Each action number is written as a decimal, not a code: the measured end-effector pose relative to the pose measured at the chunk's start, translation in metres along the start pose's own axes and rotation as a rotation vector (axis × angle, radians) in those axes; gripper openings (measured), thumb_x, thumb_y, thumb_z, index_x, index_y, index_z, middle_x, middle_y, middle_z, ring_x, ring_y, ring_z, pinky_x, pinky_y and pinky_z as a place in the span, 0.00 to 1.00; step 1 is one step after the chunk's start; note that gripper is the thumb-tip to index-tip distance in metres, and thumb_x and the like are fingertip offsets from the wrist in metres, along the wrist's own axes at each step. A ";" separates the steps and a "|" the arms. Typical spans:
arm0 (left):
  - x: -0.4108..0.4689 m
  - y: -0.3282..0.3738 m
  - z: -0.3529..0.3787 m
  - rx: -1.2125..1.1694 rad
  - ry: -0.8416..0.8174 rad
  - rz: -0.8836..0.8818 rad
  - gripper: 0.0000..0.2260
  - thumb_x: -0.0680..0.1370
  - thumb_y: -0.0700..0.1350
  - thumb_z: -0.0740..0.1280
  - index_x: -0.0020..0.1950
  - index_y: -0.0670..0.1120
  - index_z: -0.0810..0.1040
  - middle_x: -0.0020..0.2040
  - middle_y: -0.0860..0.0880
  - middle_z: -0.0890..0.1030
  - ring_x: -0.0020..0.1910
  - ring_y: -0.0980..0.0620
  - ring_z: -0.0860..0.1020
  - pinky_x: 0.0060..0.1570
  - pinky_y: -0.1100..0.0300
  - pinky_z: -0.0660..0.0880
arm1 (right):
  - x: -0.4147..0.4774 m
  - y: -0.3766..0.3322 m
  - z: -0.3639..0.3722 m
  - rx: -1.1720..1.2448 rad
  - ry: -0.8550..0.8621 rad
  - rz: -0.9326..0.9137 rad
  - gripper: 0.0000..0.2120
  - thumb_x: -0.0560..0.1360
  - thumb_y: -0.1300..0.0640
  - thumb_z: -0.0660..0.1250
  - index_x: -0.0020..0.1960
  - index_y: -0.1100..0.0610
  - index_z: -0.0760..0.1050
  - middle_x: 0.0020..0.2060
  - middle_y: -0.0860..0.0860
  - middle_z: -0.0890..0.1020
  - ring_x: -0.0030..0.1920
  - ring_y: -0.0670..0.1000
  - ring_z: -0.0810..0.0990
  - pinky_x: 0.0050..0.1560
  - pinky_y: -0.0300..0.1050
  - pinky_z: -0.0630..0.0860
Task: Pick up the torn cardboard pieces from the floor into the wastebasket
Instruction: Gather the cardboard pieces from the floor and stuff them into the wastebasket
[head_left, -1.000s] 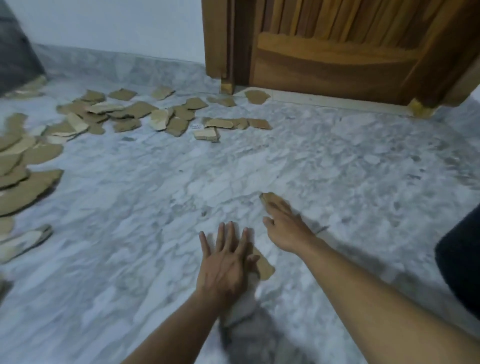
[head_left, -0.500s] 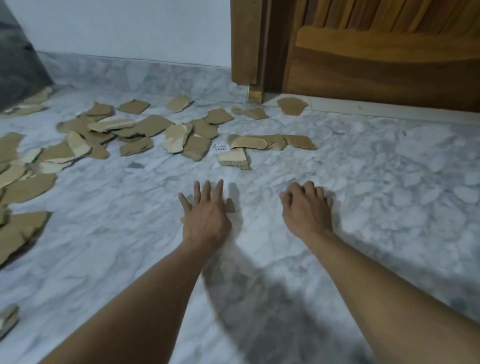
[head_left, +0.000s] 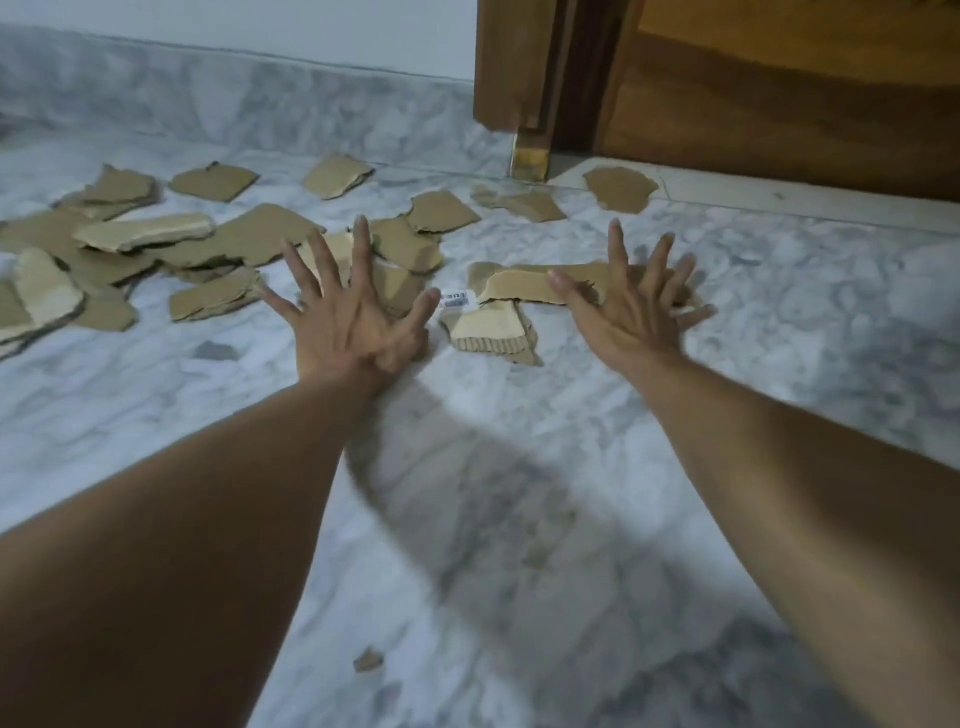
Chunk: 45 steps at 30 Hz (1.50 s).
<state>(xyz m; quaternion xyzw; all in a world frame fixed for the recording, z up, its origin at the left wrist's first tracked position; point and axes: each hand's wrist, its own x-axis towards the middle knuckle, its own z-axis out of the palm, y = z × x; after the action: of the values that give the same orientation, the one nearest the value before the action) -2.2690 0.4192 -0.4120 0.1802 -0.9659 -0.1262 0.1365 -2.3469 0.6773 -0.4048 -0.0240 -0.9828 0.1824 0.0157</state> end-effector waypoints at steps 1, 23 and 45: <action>0.010 0.000 0.003 0.013 -0.017 0.003 0.46 0.72 0.80 0.46 0.81 0.58 0.36 0.82 0.40 0.38 0.79 0.35 0.35 0.70 0.27 0.35 | 0.011 -0.002 0.000 -0.023 -0.041 0.000 0.50 0.62 0.13 0.43 0.78 0.32 0.35 0.81 0.53 0.32 0.78 0.66 0.31 0.67 0.83 0.38; -0.087 -0.007 -0.013 -0.106 -0.128 0.173 0.19 0.79 0.50 0.49 0.65 0.51 0.72 0.67 0.48 0.77 0.73 0.43 0.68 0.72 0.37 0.58 | -0.080 -0.027 0.006 -0.127 -0.386 -0.400 0.29 0.76 0.27 0.55 0.75 0.27 0.56 0.81 0.46 0.49 0.81 0.50 0.44 0.74 0.69 0.39; -0.330 0.040 -0.073 -0.188 -0.128 -0.196 0.40 0.79 0.66 0.55 0.82 0.44 0.50 0.80 0.43 0.59 0.77 0.39 0.57 0.73 0.43 0.54 | -0.307 0.075 -0.077 0.131 -0.398 0.030 0.32 0.80 0.31 0.49 0.81 0.40 0.50 0.82 0.51 0.48 0.81 0.57 0.43 0.75 0.69 0.40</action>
<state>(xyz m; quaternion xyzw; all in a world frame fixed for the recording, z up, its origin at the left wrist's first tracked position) -1.9630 0.5668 -0.4045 0.2517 -0.9343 -0.2402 0.0777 -2.0344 0.7588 -0.3662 -0.0009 -0.9521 0.2472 -0.1800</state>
